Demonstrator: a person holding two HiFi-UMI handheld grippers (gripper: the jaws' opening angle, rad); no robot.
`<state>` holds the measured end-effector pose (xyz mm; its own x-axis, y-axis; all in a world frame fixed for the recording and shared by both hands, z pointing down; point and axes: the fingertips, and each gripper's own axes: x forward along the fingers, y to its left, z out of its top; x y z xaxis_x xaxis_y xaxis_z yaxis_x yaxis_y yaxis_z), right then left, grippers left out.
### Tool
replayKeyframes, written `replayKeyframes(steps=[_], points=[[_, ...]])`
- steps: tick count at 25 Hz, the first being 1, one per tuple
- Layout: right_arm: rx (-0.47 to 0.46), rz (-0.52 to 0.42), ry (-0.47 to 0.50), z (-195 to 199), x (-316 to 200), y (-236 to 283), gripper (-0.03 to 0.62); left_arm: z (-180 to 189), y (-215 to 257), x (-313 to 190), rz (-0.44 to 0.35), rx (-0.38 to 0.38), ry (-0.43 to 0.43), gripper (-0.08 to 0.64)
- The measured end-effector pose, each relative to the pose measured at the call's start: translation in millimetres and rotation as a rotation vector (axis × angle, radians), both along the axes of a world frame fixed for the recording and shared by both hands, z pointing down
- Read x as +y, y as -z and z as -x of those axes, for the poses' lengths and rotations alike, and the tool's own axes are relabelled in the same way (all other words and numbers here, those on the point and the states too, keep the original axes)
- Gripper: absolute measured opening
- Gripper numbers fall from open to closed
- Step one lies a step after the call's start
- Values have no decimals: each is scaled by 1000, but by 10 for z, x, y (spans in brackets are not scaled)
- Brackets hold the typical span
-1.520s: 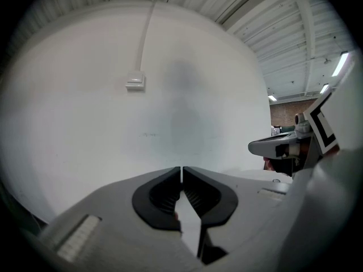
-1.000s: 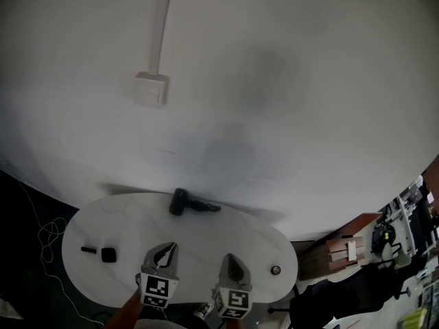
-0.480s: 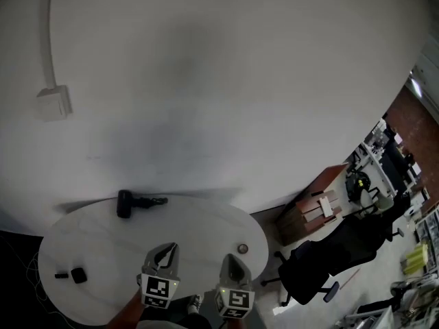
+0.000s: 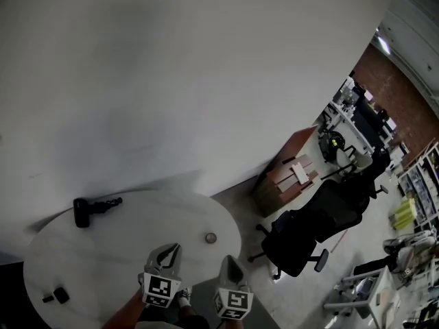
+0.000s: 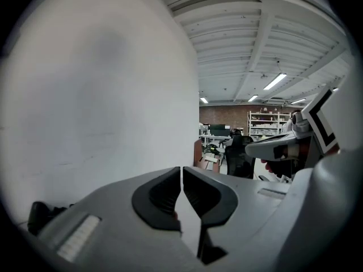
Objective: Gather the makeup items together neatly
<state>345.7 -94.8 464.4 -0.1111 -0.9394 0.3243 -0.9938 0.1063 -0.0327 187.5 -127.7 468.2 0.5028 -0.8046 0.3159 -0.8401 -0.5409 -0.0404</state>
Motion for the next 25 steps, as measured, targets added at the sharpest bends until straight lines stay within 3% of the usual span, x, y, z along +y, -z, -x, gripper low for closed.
replayKeyframes(steps=[7,16,25], points=[[-34,77,-96,-585,-43,-457,5,-691,-494,-203,68,-43,-137,26],[-77,180,-150,-940,-220,-1122,5,-1215,-1393,-457,227,-140,-290,292],[-90,268,-164,-1169,-284,-1593,5,-1430,-2000,-565,325,-208,-326,324]])
